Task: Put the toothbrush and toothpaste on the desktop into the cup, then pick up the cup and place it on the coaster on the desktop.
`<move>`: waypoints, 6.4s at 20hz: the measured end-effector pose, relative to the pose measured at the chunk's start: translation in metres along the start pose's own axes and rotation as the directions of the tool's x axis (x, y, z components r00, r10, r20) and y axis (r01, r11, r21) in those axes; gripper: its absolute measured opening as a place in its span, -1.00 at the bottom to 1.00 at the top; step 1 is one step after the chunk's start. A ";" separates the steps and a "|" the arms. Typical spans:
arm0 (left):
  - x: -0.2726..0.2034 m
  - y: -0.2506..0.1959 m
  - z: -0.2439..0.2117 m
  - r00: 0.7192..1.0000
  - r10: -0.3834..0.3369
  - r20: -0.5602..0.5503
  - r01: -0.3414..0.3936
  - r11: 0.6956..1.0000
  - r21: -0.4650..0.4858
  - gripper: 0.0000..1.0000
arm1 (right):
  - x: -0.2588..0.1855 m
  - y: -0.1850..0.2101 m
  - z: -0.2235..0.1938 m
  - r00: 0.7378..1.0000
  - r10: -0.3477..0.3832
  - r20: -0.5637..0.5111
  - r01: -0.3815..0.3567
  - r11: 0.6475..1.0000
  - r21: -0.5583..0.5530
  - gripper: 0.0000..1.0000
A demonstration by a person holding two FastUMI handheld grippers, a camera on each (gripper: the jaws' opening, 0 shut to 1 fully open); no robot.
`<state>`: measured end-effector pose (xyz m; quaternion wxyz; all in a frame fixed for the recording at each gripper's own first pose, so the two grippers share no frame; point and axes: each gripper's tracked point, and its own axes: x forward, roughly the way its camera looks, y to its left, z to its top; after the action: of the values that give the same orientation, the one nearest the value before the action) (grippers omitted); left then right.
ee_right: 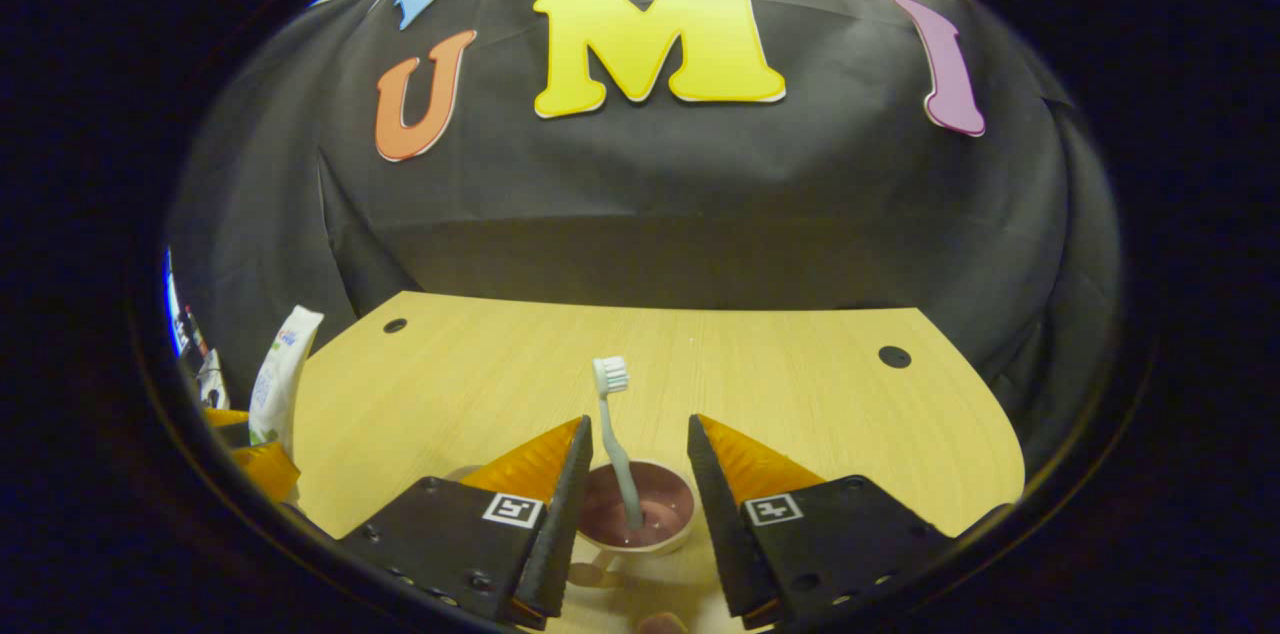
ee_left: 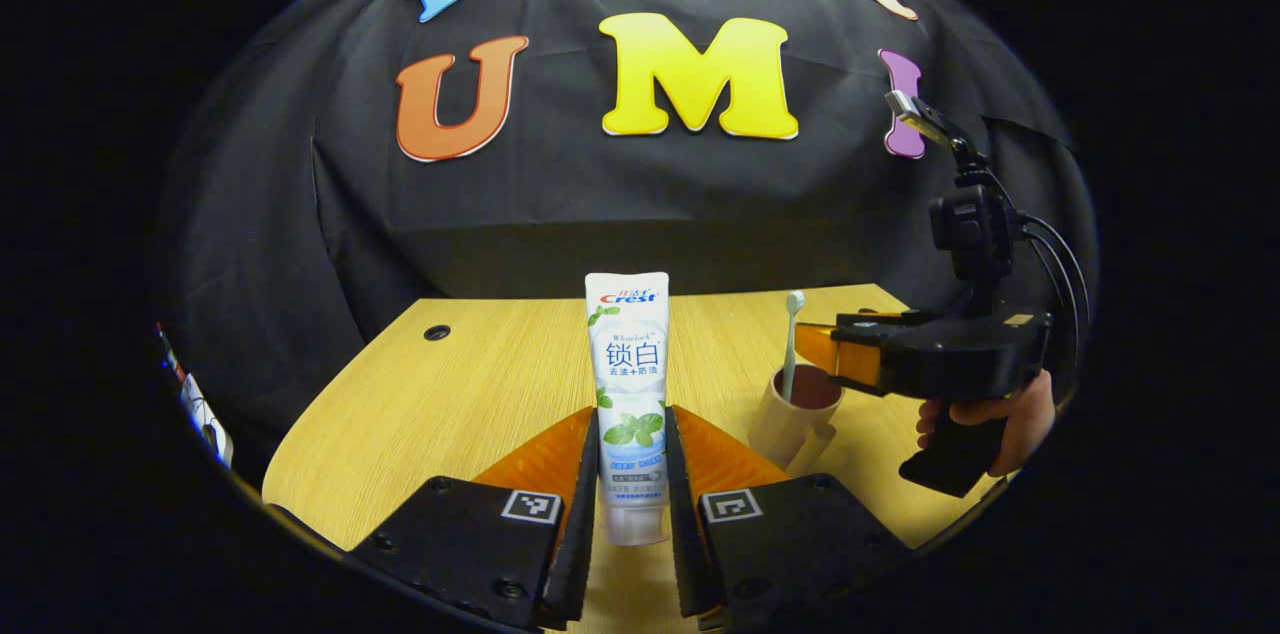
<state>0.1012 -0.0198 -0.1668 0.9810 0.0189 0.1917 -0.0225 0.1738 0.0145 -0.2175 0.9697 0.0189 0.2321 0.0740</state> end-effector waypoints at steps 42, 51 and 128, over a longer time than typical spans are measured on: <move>0.114 -0.153 -0.030 0.939 -0.228 0.258 0.225 0.973 0.039 -0.05 | -0.098 -0.123 -0.090 0.966 -0.206 -0.159 0.219 0.973 0.070 0.87; 0.057 -0.105 -0.008 0.947 -0.173 0.269 0.188 0.982 -0.029 0.75 | -0.107 -0.104 -0.062 0.962 -0.210 -0.175 0.227 0.970 0.084 0.87; -0.060 0.118 0.003 0.984 0.169 0.065 -0.161 0.982 -0.102 0.89 | -0.077 0.113 -0.121 0.697 -0.023 -0.716 0.090 0.994 0.056 0.95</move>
<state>0.0529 0.1003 -0.1386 0.9857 -0.0133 0.1541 0.0675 0.0356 0.1147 -0.2832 0.8038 0.0235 0.5934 0.0355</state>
